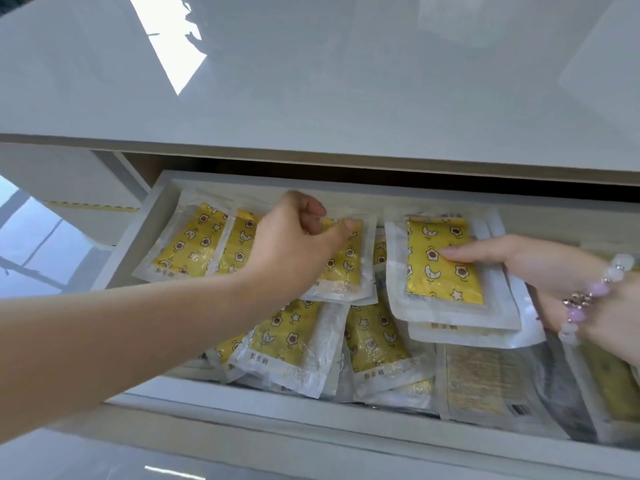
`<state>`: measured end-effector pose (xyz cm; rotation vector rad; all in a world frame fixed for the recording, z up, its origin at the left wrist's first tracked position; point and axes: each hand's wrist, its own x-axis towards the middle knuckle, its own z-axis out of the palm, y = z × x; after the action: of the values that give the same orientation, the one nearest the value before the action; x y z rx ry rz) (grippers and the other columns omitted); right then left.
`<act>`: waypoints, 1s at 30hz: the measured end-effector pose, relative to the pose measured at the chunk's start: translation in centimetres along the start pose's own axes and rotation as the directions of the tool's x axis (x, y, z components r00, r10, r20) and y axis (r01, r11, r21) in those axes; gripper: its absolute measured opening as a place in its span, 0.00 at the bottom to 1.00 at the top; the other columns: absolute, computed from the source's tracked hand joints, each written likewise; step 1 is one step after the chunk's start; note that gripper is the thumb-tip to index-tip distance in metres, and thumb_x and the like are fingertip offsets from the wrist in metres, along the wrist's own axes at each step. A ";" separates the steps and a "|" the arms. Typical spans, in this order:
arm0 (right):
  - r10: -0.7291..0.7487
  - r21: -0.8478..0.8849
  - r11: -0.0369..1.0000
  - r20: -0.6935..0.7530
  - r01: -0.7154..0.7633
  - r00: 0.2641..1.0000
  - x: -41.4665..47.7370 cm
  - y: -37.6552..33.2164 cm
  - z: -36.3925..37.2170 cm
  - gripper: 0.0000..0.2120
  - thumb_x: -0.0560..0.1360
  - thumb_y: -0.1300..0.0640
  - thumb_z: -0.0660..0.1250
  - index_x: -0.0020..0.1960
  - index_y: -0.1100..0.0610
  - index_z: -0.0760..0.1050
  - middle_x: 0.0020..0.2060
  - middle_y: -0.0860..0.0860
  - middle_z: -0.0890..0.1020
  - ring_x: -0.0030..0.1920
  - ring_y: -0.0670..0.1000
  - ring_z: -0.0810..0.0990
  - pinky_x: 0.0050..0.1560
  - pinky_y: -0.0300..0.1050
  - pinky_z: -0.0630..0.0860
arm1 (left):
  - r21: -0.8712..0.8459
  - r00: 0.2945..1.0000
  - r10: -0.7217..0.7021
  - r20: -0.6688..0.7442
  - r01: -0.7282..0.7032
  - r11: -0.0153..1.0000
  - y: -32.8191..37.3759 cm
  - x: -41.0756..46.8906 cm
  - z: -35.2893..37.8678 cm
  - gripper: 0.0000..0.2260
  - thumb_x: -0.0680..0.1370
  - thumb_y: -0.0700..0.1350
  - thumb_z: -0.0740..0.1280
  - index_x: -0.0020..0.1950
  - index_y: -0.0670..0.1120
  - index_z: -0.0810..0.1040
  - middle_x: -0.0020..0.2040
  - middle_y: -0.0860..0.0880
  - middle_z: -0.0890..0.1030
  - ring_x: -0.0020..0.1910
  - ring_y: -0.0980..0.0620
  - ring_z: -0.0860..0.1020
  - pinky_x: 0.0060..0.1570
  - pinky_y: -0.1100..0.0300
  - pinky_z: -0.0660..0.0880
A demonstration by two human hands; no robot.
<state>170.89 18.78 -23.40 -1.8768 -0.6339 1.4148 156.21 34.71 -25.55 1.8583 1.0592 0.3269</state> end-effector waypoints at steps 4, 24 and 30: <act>0.055 0.123 0.992 -0.184 -0.033 0.981 1.2 -0.6 0.3 0.27 0.55 0.49 0.71 0.52 0.59 0.80 0.58 0.52 0.79 0.59 0.51 0.77 0.67 0.56 0.67 | -0.028 0.810 -0.328 0.487 0.389 0.921 1.8 -1.7 1.1 0.20 0.76 0.61 0.61 0.57 0.47 0.76 0.50 0.49 0.82 0.45 0.52 0.81 0.50 0.60 0.78; 0.237 0.147 0.969 -0.310 -0.200 0.921 3.2 0.8 -0.2 0.06 0.72 0.54 0.68 0.46 0.54 0.73 0.42 0.50 0.77 0.31 0.48 0.75 0.25 0.38 0.66 | 0.252 0.935 -0.276 0.221 0.218 0.943 1.5 1.1 4.3 0.24 0.74 0.54 0.70 0.64 0.42 0.72 0.52 0.47 0.77 0.53 0.47 0.76 0.53 0.58 0.75; 0.245 0.065 0.970 -0.286 -0.236 0.927 3.7 1.2 0.0 0.05 0.72 0.55 0.67 0.43 0.55 0.73 0.39 0.49 0.77 0.28 0.47 0.72 0.25 0.38 0.62 | 0.490 0.982 -0.109 0.153 0.020 0.872 1.3 1.5 4.8 0.21 0.72 0.55 0.71 0.30 0.47 0.63 0.30 0.51 0.68 0.30 0.55 0.69 0.27 0.63 0.67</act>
<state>171.95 20.70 -26.57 -2.1418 -0.2422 1.2473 160.67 32.75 -27.29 2.2395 1.1491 -0.1664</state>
